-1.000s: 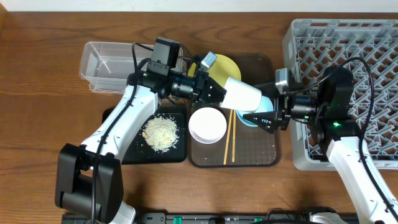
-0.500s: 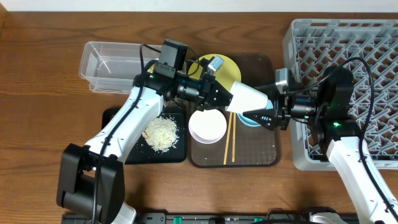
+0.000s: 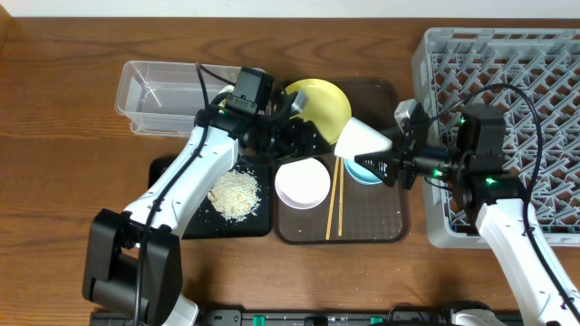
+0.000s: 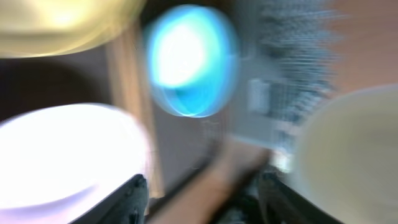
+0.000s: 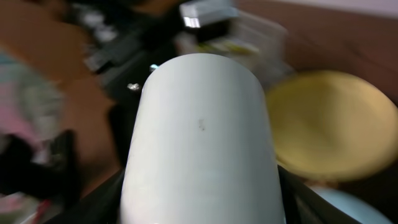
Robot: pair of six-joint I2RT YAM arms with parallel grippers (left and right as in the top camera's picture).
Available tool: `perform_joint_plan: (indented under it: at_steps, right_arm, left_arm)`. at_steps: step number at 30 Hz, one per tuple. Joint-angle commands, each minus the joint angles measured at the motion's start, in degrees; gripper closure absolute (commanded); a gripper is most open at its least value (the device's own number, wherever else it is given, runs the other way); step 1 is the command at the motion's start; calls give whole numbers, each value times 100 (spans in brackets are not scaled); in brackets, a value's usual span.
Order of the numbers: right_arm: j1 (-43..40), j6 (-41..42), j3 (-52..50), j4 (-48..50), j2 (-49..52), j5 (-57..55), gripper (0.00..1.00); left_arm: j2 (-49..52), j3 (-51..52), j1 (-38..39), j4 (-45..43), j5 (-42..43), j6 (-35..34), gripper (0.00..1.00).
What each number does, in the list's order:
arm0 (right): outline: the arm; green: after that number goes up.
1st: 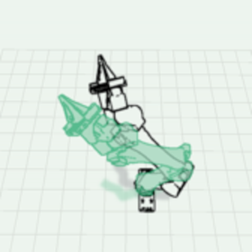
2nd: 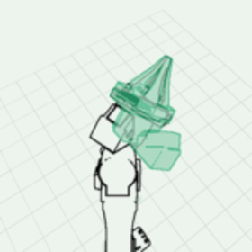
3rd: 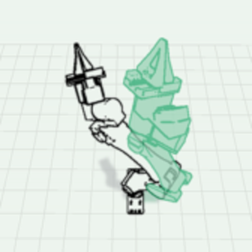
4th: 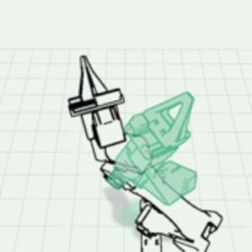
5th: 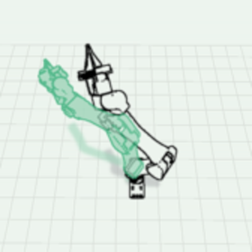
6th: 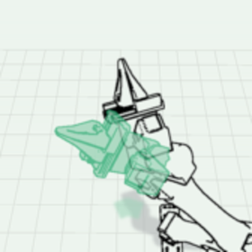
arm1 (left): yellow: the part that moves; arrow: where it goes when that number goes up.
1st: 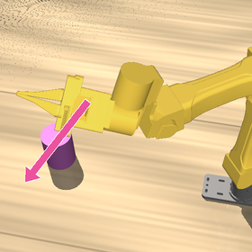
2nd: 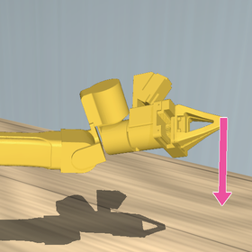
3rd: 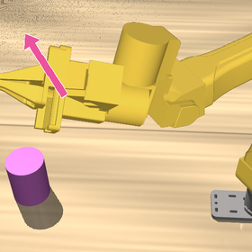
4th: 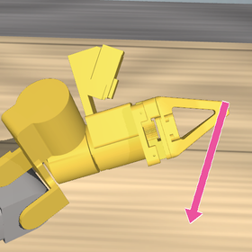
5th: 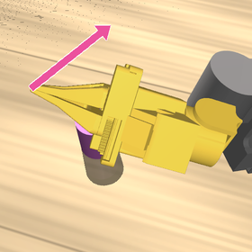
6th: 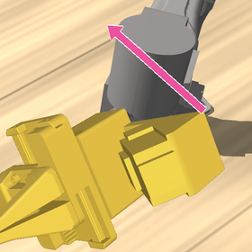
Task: Sort waste into correct bins and load items into the dishwasher rack
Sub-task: 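Place the white cup into the dish rack with the right gripper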
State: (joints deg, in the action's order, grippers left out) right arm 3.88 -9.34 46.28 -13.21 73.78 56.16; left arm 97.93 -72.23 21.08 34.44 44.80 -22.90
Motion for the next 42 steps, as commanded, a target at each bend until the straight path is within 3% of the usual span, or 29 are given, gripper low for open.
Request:
perform_joint_plan:
  at_steps: [1, 7, 11, 13, 18, 26, 31, 42]
  right_arm:
    - [-72, 227, 144, -328, -120, -1447, 49]
    - [-472, 358, 938, -1947, -413, -2855, 67]
    - [-754, 621, 1711, -3014, -424, -4081, 90]
    - [-898, 721, 1934, -3303, -424, -4463, 96]
    - [-1432, 1167, 2251, -3904, -319, -5292, 99]
    - [-2481, 1362, 2457, -4559, 264, -5539, 99]
    - [-2966, 1576, 2457, -4798, 763, -5991, 94]
    - [-3220, 1766, 2452, -4809, 1545, -5805, 87]
  left_arm:
    - [-247, 2, -149, 409, -2262, 570, 37]
    - [-1211, 2, -544, 1325, -3644, 787, 35]
    - [-1856, 4, -824, 1635, -4039, 789, 35]
    - [-2057, 4, -916, 1672, -4146, 787, 35]
    - [-2277, 4, -1019, 1670, -4146, 787, 30]
    - [-2258, 4, -1019, 1674, -4144, 787, 26]
    - [-2258, 4, -1019, 1676, -4144, 787, 26]
    - [-2258, 4, -1019, 1696, -4142, 785, 26]
